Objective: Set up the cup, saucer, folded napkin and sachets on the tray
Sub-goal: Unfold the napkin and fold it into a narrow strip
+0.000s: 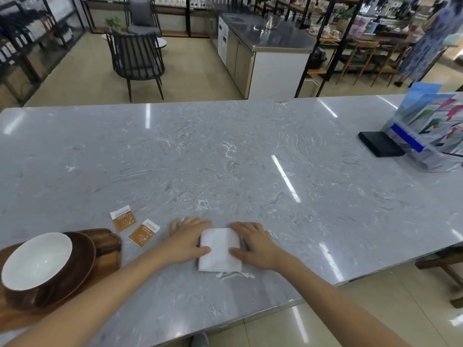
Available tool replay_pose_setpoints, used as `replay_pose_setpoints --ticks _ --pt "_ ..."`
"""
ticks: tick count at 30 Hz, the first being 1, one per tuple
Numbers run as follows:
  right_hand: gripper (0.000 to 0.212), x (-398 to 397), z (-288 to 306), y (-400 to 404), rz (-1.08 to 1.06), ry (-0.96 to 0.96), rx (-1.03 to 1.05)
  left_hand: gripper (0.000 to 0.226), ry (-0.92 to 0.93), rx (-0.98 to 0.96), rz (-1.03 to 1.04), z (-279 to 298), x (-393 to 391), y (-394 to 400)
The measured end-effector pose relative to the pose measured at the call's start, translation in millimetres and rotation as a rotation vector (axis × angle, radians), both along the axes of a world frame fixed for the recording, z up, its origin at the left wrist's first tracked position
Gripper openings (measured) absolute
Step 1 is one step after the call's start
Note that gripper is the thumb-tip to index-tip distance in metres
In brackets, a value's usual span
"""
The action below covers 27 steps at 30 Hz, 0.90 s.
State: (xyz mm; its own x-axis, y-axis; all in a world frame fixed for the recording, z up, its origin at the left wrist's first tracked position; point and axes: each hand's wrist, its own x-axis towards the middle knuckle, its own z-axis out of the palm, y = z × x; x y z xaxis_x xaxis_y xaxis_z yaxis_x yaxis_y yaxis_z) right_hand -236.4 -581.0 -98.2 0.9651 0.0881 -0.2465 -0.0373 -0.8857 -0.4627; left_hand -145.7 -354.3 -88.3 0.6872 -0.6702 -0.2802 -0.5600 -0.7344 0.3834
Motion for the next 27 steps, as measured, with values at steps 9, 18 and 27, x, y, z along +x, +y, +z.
replay_pose_setpoints --ticks 9,18,27 --pt "0.067 35 20 -13 0.006 0.178 0.135 0.065 0.153 0.143 0.038 18 24 -17" --pt "0.045 1 8 -8 -0.04 -0.006 0.266 0.041 0.16 -0.15 0.061 17 1 -6" --pt "0.029 -33 -10 -3 0.106 -0.349 0.198 0.044 -0.379 -0.44 -0.228 -9 -30 23"
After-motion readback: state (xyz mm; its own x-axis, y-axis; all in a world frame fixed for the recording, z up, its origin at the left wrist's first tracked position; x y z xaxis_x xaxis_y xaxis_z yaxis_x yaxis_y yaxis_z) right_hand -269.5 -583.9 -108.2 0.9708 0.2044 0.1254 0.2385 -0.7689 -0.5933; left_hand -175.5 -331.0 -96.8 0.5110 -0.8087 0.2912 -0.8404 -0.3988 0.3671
